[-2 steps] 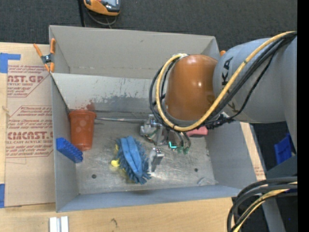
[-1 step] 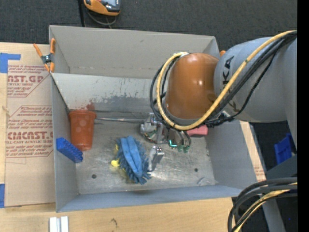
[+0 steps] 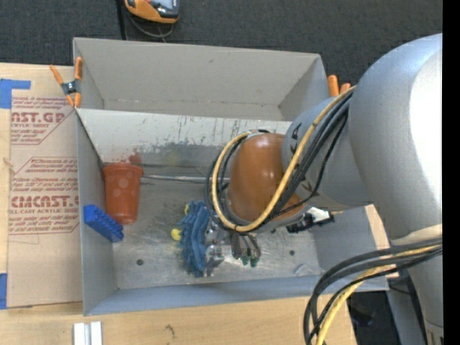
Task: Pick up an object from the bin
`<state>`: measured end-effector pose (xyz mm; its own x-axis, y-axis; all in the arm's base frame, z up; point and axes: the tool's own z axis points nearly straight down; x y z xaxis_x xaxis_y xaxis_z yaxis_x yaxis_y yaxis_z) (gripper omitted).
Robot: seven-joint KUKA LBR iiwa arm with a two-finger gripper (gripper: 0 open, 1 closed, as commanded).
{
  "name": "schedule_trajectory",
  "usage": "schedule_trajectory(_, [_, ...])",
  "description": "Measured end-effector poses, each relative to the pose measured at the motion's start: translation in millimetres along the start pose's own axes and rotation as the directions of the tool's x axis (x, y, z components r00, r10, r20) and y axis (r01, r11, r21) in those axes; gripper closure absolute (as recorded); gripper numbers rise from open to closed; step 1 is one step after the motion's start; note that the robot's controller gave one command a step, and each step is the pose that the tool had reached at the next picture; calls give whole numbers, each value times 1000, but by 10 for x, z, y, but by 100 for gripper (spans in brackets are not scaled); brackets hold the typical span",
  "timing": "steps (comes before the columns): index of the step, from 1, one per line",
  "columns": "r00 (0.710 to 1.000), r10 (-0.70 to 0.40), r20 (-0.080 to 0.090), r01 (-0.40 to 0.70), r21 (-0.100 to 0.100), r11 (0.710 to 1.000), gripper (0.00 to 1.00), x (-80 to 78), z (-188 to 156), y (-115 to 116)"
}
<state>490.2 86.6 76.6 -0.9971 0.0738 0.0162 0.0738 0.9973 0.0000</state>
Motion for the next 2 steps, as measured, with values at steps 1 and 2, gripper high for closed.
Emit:
schedule_trajectory(1, [1000,0,0,0,0,1000,100,0,0,0])
schedule_trajectory(2, [1000,-26,10,26,0,1000,100,-223,-490,-331])
